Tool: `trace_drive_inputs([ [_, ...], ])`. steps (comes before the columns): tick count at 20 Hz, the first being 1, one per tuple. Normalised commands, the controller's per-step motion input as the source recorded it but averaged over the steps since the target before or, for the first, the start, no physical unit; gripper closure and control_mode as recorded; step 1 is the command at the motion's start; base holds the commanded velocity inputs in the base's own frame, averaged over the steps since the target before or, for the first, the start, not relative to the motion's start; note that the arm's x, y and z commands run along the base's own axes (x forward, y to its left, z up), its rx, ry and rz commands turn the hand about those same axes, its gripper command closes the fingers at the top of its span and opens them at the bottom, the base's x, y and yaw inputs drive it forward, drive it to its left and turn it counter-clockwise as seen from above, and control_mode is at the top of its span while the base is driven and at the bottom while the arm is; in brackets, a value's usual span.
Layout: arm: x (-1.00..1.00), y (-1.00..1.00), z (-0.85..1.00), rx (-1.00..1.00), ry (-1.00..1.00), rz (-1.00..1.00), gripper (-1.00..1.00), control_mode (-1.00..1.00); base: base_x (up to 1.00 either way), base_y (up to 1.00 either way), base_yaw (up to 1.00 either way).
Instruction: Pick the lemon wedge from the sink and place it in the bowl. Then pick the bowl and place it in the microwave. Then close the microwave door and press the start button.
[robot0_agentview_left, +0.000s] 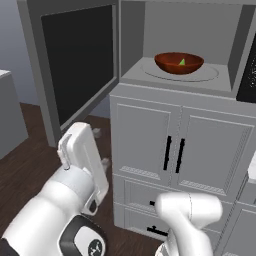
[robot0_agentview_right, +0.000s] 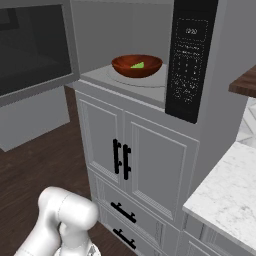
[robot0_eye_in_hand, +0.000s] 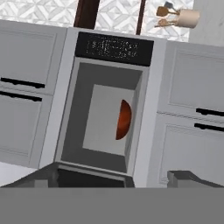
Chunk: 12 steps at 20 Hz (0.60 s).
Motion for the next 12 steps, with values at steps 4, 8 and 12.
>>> trace_drive_inputs([
  [4,0.46,0.81,-0.17,-0.07,-0.04,-0.09,-1.00,-1.00,0.00,0.00,0.00],
  [8,0.37,0.82,-0.16,-0.04,0.00,-0.08,-1.00,-1.00,0.00,0.00,0.00],
  [12,0.23,0.76,-0.12,0.00,0.00,-0.07,-1.00,-1.00,0.00,0.00,0.00],
])
